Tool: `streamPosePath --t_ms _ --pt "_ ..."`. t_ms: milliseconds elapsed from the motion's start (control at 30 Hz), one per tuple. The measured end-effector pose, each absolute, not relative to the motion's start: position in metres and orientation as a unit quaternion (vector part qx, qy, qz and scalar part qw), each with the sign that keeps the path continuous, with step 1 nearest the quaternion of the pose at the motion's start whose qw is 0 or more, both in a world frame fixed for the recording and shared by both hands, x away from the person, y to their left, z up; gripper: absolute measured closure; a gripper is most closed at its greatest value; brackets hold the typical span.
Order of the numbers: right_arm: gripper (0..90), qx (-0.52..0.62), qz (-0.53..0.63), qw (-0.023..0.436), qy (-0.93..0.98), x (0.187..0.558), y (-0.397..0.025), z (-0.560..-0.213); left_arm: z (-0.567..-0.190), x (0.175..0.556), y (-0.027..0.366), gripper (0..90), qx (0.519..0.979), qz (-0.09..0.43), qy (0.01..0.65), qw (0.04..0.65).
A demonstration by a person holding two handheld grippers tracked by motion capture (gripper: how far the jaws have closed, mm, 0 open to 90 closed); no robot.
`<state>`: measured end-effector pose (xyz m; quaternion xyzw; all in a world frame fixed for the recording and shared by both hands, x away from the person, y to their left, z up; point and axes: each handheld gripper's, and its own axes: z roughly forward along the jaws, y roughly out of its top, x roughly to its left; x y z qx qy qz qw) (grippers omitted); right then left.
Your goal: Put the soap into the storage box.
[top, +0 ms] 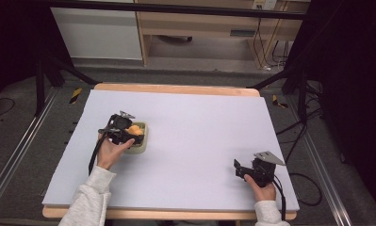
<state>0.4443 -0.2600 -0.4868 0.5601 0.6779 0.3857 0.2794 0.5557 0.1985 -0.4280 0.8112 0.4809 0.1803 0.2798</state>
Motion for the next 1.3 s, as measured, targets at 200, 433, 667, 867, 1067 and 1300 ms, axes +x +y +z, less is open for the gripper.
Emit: streamPosePath --t_ms 200,433,667,867,1067,1300 --pt "5.2 0.560 0.386 0.280 0.678 0.444 -0.260 -0.487 -0.432 0.558 0.198 24.9 0.813 0.177 0.484 0.273" --pt "5.2 0.560 0.386 0.278 0.678 0.444 -0.260 -0.487 -0.435 0.559 0.198 24.9 0.814 0.176 0.486 0.266" --pt "5.3 0.560 0.385 0.278 0.678 0.444 -0.260 -0.487 -0.434 0.557 0.197 24.8 0.815 0.174 0.487 0.259" --pt "5.3 0.558 0.383 0.281 0.680 0.445 -0.260 -0.487 -0.432 0.556 0.197 24.8 0.815 0.176 0.490 0.254" --pt "5.2 0.558 0.383 0.281 0.680 0.445 -0.260 -0.487 -0.436 0.560 0.198 24.6 0.808 0.176 0.496 0.265" --pt "5.2 0.557 0.383 0.281 0.681 0.445 -0.260 -0.487 -0.443 0.563 0.199 24.4 0.800 0.188 0.497 0.279"
